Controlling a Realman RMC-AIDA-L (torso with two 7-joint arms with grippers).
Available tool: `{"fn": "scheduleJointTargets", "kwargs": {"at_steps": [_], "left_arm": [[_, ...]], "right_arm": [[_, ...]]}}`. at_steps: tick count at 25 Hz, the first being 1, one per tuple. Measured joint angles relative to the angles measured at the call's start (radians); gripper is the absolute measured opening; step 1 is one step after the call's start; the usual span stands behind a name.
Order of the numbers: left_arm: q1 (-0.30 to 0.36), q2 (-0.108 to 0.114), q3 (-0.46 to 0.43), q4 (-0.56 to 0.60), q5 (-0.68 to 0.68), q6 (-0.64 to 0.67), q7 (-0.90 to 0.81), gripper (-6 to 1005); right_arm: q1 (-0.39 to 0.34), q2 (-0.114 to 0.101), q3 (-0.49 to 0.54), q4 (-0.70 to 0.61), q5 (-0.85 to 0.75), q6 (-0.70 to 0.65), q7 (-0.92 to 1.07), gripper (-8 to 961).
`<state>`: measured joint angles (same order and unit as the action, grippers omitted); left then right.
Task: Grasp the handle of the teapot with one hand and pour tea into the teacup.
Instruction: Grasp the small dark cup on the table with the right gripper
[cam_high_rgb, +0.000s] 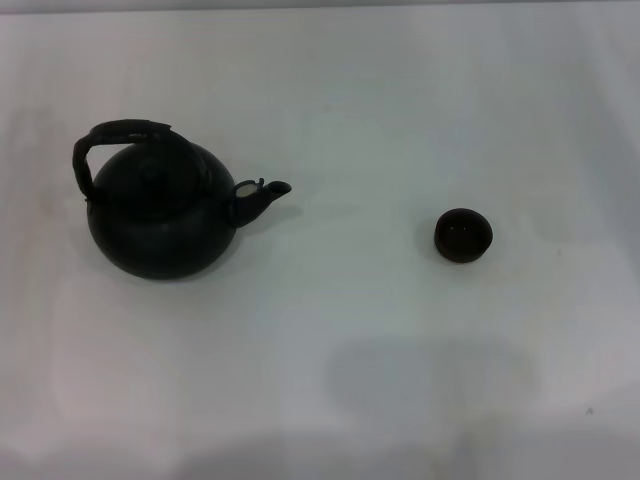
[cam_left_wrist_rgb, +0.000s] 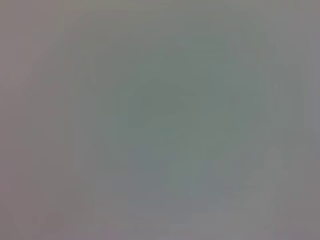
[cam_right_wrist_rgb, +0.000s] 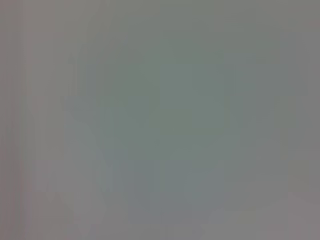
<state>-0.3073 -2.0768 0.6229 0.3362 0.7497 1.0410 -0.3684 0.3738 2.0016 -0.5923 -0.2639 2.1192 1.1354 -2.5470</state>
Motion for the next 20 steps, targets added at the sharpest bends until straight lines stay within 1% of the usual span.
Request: {"fn": "scheduleJointTargets", "kwargs": {"at_steps": [3, 8, 14, 19, 20], "left_arm": [[-0.007, 0.002, -0.001, -0.029, -0.04, 0.024, 0.001, 277], [-0.011, 0.004, -0.002, -0.042, -0.063, 0.065, 0.011, 281], [-0.002, 0.001, -0.002, -0.063, -0.137, 0.108, 0.018, 382], [0.0, 0.0, -0.002, -0.1, -0.153, 0.138, 0.043, 467], [0.001, 0.001, -0.001, -0.105, -0.153, 0.141, 0.05, 538]], "right_arm": [[-0.008, 0.0, 0.003, -0.006, 0.0, 0.008, 0.008, 854], [-0.016, 0.0, 0.01, -0.001, 0.001, 0.009, 0.008, 855], [-0.02, 0.0, 0.009, -0.007, 0.001, 0.026, 0.006, 855], [-0.022, 0.0, 0.002, -0.007, -0.006, 0.028, 0.002, 854], [-0.025, 0.0, -0.003, -0.007, -0.009, 0.03, 0.003, 854]]}}
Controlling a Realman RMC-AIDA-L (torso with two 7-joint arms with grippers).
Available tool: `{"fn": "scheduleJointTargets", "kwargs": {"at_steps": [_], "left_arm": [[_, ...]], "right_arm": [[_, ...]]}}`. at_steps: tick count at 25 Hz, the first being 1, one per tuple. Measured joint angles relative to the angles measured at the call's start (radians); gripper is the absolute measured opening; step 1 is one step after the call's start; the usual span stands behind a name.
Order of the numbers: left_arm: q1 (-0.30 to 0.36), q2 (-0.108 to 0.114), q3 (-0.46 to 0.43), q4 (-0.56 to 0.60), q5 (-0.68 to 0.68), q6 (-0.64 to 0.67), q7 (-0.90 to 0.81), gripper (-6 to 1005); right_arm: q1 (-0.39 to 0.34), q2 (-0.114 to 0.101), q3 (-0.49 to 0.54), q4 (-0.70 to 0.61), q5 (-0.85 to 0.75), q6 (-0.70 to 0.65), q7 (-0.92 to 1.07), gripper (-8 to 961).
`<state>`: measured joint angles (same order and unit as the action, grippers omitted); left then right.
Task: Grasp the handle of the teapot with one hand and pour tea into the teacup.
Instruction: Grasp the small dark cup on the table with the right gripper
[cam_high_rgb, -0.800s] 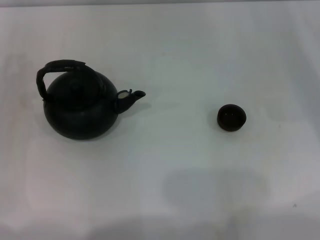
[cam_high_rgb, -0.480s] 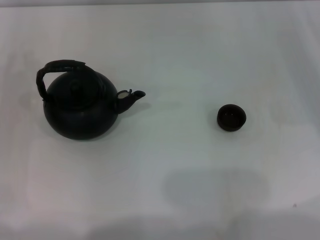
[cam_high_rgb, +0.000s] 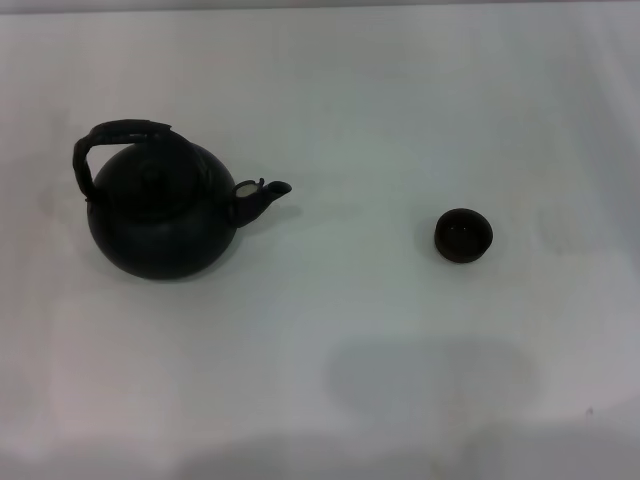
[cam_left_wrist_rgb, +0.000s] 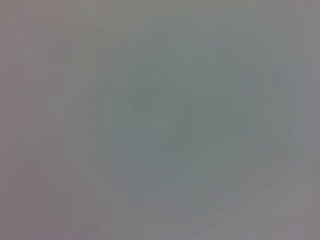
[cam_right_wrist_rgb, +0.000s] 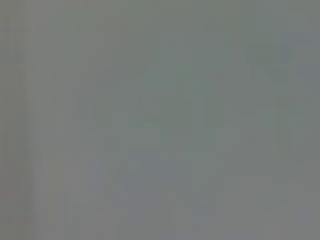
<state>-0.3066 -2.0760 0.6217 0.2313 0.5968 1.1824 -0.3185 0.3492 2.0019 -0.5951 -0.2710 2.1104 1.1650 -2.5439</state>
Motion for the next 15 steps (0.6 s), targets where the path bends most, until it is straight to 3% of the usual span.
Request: {"fn": "scheduleJointTargets", "kwargs": {"at_steps": [2, 7, 11, 15], "left_arm": [[0.004, 0.001, 0.001, -0.003, 0.003, 0.004, 0.008, 679], [0.018, 0.003, 0.005, -0.011, 0.007, 0.001, -0.012, 849], [0.021, 0.004, 0.008, -0.03, 0.008, -0.006, -0.01, 840], [0.026, 0.006, 0.008, -0.043, 0.01, -0.008, -0.008, 835]], "right_arm": [[-0.01, -0.003, -0.013, -0.008, -0.007, 0.015, 0.011, 854], [-0.046, -0.032, -0.065, -0.136, -0.092, 0.039, 0.244, 854], [-0.055, -0.06, -0.081, -0.277, -0.304, 0.096, 0.427, 854], [-0.054, -0.063, -0.081, -0.388, -0.507, 0.252, 0.481, 855]]}}
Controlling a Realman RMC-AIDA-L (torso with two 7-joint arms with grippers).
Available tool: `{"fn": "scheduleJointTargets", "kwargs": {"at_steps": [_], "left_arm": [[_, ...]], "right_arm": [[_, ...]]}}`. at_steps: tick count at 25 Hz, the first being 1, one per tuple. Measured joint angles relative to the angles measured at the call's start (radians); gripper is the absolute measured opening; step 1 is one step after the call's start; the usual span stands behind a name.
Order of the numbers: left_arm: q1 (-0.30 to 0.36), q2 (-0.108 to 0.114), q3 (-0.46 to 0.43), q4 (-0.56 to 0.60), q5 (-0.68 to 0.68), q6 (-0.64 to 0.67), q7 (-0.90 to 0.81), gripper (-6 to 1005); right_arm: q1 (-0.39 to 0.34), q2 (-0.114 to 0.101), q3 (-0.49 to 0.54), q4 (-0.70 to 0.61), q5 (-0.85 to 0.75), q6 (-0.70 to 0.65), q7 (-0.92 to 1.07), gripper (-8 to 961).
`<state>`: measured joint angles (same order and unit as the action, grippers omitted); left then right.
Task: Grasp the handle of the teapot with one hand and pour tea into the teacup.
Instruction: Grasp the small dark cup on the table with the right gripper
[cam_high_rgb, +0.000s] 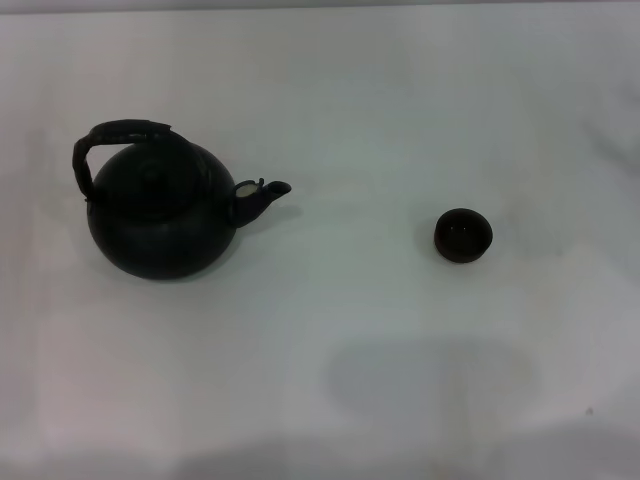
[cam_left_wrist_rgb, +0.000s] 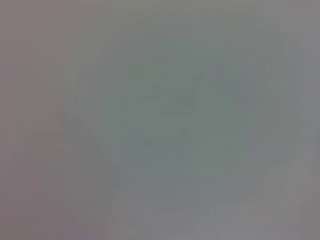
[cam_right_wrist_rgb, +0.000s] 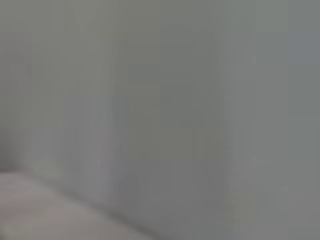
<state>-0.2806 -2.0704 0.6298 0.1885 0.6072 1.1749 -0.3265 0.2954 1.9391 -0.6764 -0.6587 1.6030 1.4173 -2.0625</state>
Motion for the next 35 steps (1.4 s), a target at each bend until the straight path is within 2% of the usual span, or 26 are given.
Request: {"fn": "scheduleJointTargets", "kwargs": {"at_steps": [5, 11, 17, 27, 35], "left_arm": [[0.006, -0.002, -0.001, -0.003, 0.0, -0.001, -0.006, 834], [-0.011, -0.003, -0.001, -0.013, 0.0, -0.025, 0.001, 835], [-0.023, -0.003, -0.001, -0.013, 0.008, -0.039, 0.001, 835], [-0.031, -0.002, -0.001, -0.023, 0.013, -0.075, 0.012, 834], [-0.028, -0.002, -0.006, -0.023, 0.012, -0.079, 0.025, 835]], "right_arm": [[0.029, 0.01, -0.017, -0.205, -0.245, 0.186, 0.248, 855], [0.032, 0.064, -0.116, -0.397, -0.438, 0.23, 0.385, 855], [0.033, 0.069, -0.273, -0.403, -0.461, 0.171, 0.448, 854], [0.048, 0.071, -0.609, -0.351, -0.427, -0.157, 0.429, 858], [0.057, 0.072, -0.633, -0.341, -0.424, -0.167, 0.439, 860]]}}
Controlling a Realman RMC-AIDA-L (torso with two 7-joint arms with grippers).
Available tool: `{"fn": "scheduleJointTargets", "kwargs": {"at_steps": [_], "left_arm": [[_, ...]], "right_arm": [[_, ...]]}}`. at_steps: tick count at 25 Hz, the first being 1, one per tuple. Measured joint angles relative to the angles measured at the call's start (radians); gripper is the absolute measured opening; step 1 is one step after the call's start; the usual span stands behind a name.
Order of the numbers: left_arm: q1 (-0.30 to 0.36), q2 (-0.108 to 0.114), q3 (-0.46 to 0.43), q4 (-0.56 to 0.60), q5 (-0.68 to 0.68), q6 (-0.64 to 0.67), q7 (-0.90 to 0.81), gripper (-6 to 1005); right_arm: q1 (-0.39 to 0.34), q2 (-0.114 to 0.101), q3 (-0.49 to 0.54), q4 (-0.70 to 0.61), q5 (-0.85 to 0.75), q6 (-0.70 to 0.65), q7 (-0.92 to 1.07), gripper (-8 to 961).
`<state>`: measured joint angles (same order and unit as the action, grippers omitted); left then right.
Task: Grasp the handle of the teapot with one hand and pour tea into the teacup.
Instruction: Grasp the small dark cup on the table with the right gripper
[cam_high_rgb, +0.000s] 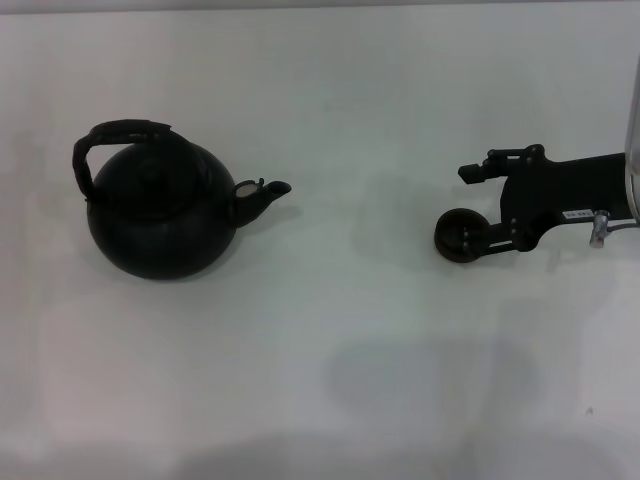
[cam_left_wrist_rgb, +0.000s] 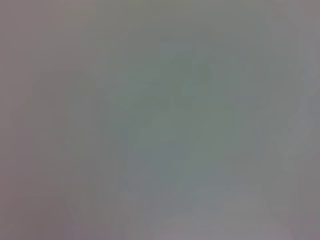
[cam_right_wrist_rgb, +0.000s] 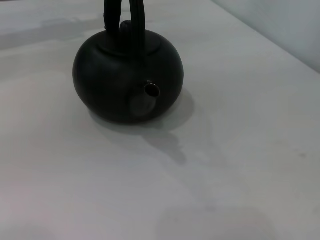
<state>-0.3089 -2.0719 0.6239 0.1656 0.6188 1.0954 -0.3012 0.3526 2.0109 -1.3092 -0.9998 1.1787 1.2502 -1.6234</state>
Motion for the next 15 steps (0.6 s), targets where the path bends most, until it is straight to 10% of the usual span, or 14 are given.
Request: {"fn": "scheduleJointTargets", "kwargs": {"at_steps": [15], "left_arm": [[0.0, -0.002, 0.005, 0.0, 0.0, -0.018, 0.002, 835]], "right_arm": [[0.012, -0.001, 0.002, 0.1, 0.014, 0.009, 0.013, 860]]}}
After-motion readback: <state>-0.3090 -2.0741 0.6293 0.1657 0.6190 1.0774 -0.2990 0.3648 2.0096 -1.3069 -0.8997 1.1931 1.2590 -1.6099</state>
